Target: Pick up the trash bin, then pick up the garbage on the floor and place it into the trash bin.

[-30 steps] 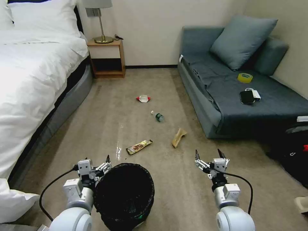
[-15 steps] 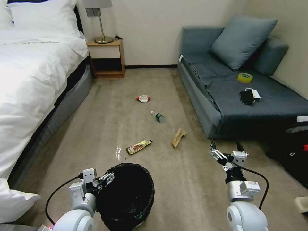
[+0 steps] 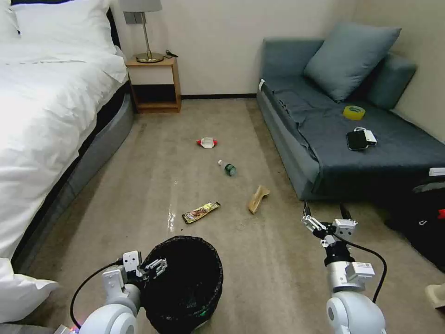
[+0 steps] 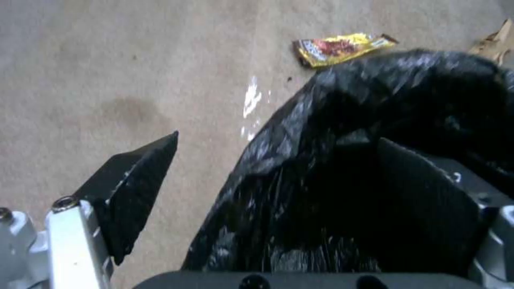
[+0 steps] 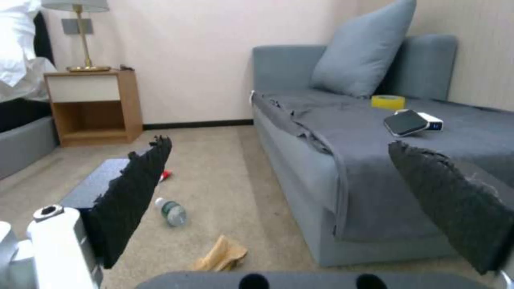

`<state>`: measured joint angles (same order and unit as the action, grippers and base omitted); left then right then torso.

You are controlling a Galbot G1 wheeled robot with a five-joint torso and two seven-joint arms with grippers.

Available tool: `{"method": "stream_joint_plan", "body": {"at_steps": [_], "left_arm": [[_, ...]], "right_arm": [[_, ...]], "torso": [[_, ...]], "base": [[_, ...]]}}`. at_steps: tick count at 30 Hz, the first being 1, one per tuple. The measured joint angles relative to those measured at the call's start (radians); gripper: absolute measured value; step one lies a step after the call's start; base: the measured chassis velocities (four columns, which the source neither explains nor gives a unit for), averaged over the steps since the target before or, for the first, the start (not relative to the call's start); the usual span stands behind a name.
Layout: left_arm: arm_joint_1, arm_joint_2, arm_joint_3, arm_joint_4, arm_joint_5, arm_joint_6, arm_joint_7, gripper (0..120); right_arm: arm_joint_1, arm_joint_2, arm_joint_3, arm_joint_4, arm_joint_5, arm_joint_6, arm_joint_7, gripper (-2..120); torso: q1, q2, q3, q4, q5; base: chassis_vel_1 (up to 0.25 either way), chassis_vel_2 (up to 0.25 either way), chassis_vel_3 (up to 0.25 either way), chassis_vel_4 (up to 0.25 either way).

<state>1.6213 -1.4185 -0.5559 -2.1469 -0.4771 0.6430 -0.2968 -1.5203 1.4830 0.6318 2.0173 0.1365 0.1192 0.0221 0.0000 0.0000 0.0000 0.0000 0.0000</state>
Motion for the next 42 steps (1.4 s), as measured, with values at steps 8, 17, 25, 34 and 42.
{"method": "stream_joint_plan", "body": {"at_steps": [8, 17, 25, 34, 42], "left_arm": [[-0.013, 0.003, 0.002, 0.025, -0.037, 0.01, -0.015, 72], [-0.02, 0.004, 0.002, 0.045, -0.05, 0.005, -0.012, 36], [-0.02, 0.004, 0.004, 0.045, -0.054, 0.004, -0.002, 12], [-0.017, -0.001, 0.007, 0.034, -0.05, -0.014, 0.002, 5], [-0.015, -0.009, 0.008, 0.022, -0.009, -0.085, 0.052, 4]], "right_arm": [[-0.001, 0.004, 0.001, -0.005, -0.004, 0.002, 0.0, 100], [0.001, 0.005, 0.004, -0.009, -0.006, 0.002, 0.006, 100], [0.002, 0.006, 0.005, -0.01, -0.006, 0.002, 0.008, 100], [0.0, 0.007, 0.004, -0.01, -0.006, 0.003, 0.009, 100], [-0.002, 0.006, -0.002, -0.008, -0.007, 0.004, 0.01, 100]], "torso": [[0.0, 0.0, 0.0, -0.0001, 0.0], [0.0, 0.0, 0.0, 0.0, 0.0001], [0.0, 0.0, 0.0, 0.0001, 0.0002], [0.0, 0.0, 0.0, -0.0001, 0.0], [0.0, 0.0, 0.0, 0.0, 0.0]], "base": [[0.0, 0.0, 0.0, 0.0], [0.0, 0.0, 0.0, 0.0], [0.0, 0.0, 0.0, 0.0], [0.0, 0.0, 0.0, 0.0], [0.0, 0.0, 0.0, 0.0]]}}
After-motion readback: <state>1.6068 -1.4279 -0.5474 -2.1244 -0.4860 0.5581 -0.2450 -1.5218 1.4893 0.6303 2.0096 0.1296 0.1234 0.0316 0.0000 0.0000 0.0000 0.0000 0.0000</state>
